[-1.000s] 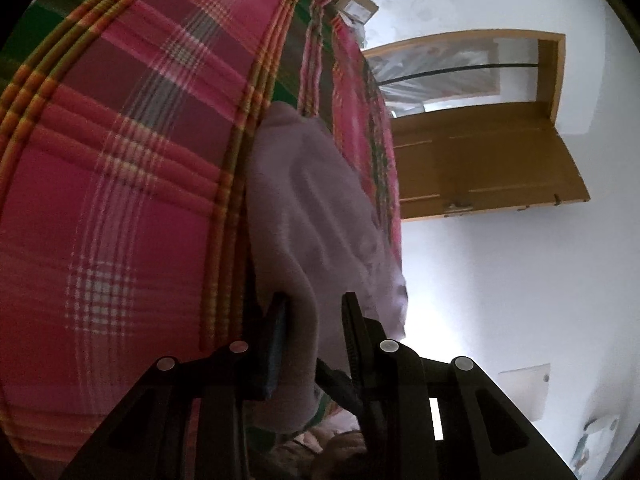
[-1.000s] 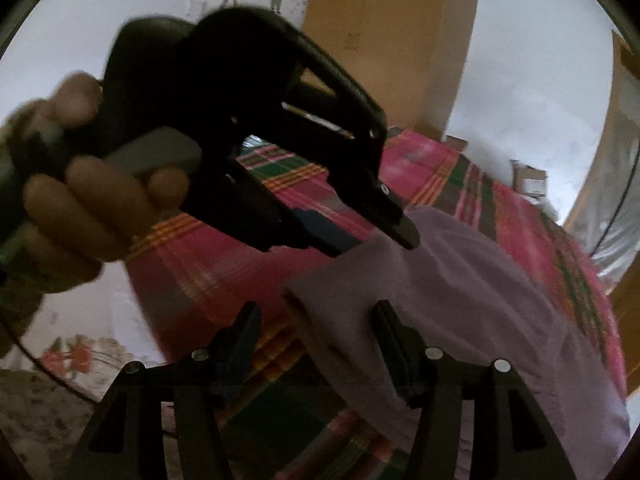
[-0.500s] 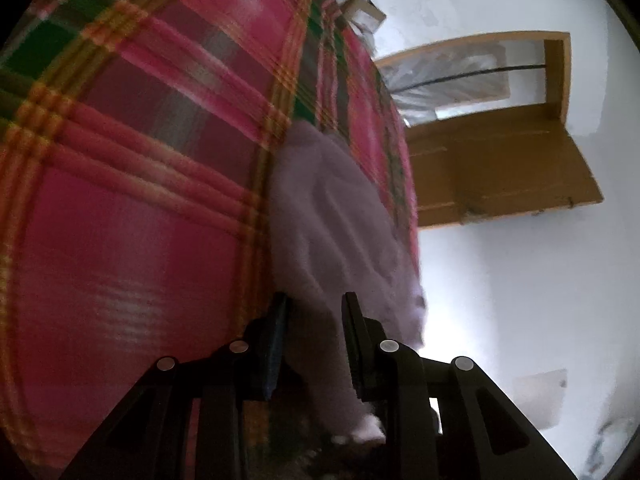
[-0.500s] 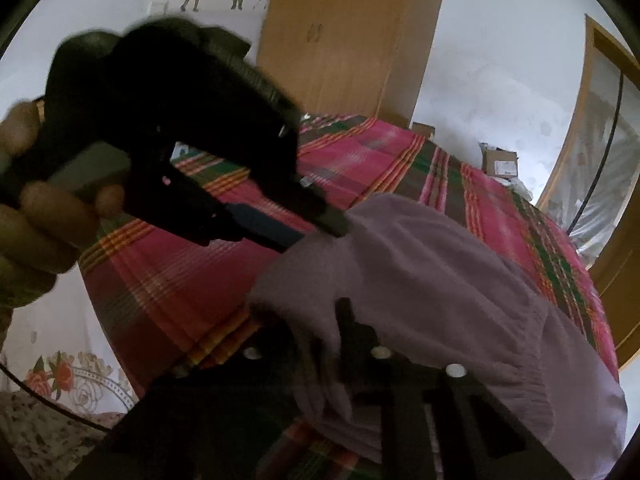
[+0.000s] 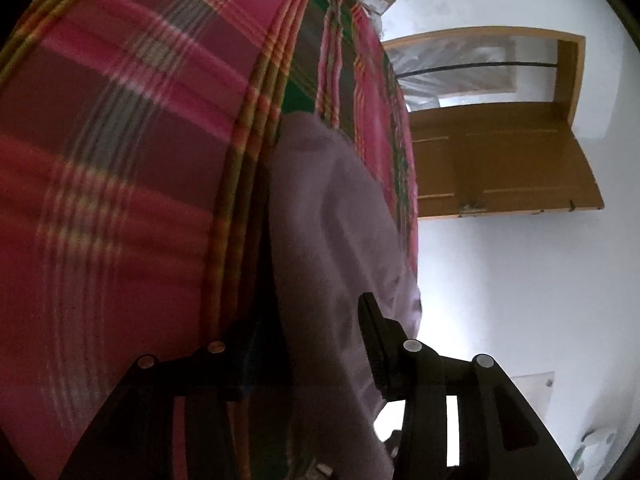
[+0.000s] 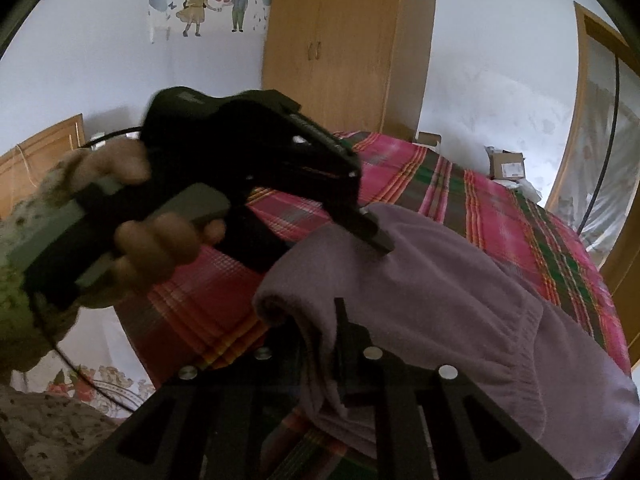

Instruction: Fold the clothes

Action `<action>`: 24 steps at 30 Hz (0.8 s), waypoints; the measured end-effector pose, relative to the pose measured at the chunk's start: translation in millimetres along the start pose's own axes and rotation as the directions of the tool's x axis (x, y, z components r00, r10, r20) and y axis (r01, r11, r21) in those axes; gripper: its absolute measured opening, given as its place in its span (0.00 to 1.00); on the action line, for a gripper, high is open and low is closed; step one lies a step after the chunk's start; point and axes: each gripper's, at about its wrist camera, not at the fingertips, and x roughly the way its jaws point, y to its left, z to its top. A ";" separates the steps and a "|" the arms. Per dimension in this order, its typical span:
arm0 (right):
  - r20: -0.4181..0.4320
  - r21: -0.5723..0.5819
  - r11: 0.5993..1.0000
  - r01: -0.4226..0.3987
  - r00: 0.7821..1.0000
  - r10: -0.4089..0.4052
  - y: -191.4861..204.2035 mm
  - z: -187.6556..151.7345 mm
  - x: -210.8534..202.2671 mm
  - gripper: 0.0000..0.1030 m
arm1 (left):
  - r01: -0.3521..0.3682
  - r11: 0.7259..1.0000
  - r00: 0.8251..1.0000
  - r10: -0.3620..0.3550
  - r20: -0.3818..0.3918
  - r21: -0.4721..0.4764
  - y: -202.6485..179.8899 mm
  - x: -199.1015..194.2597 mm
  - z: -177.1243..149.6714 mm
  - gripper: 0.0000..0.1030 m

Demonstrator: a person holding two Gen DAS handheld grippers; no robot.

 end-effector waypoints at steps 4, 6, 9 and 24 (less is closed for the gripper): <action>0.001 0.013 1.000 -0.019 1.000 0.019 -2.1 1.8 -2.5 0.13 | 0.017 1.000 1.000 -0.017 -0.008 0.014 -7.0 14.5 11.6 0.43; -0.001 0.020 0.999 -0.030 1.000 0.030 -3.1 3.7 -3.3 0.13 | 0.029 0.999 1.000 -0.028 -0.013 0.017 -10.1 20.1 17.5 0.43; -0.004 0.022 0.999 -0.039 0.999 0.039 -3.2 7.6 -1.6 0.12 | 0.023 0.999 1.000 -0.023 0.001 0.046 -12.8 23.0 23.8 0.25; 0.015 -0.032 0.995 -0.100 0.995 0.100 17.9 42.3 17.1 0.11 | 0.050 0.993 0.995 -0.058 0.077 0.102 -6.0 -23.1 35.6 0.13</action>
